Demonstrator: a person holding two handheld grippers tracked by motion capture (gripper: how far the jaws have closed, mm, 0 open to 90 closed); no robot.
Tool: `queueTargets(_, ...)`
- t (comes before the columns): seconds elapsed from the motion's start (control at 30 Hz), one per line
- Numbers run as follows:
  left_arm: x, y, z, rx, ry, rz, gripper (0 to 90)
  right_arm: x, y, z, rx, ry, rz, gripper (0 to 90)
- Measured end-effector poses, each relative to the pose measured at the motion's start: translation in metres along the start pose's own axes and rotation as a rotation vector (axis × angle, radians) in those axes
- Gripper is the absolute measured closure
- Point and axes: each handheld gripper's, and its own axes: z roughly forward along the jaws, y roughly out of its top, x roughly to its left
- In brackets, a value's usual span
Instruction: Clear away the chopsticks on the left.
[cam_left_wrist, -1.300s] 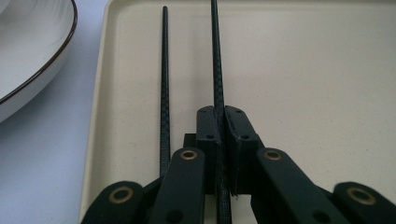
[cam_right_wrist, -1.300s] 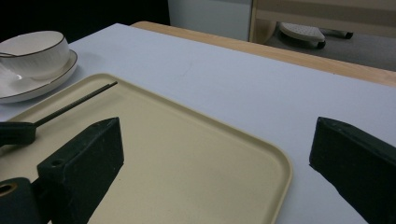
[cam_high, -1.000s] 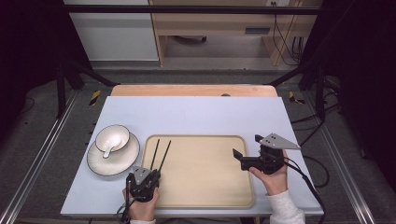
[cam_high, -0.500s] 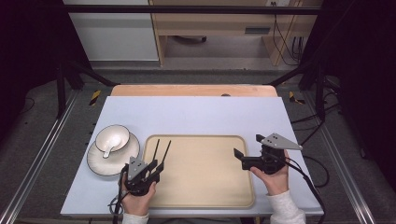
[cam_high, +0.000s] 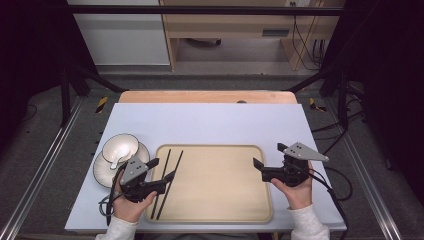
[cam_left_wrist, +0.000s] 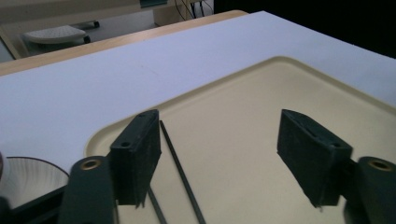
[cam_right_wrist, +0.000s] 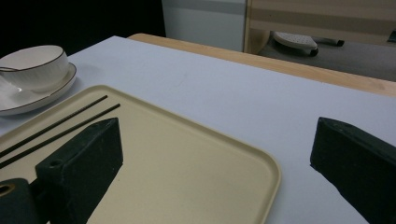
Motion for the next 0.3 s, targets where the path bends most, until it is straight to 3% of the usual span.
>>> queueTargets(0.13, 0.006, -0.013, -0.004, -0.004, -0.022, 0.005, 24.1, -0.002, 0.000, -0.001, 0.004, -0.011, -0.003, 2.5)
queueTargets(0.3, 0.007, -0.024, -0.007, -0.007, -0.033, -0.045, 23.2, -0.004, -0.003, 0.000, 0.008, -0.021, 0.008, 2.8)
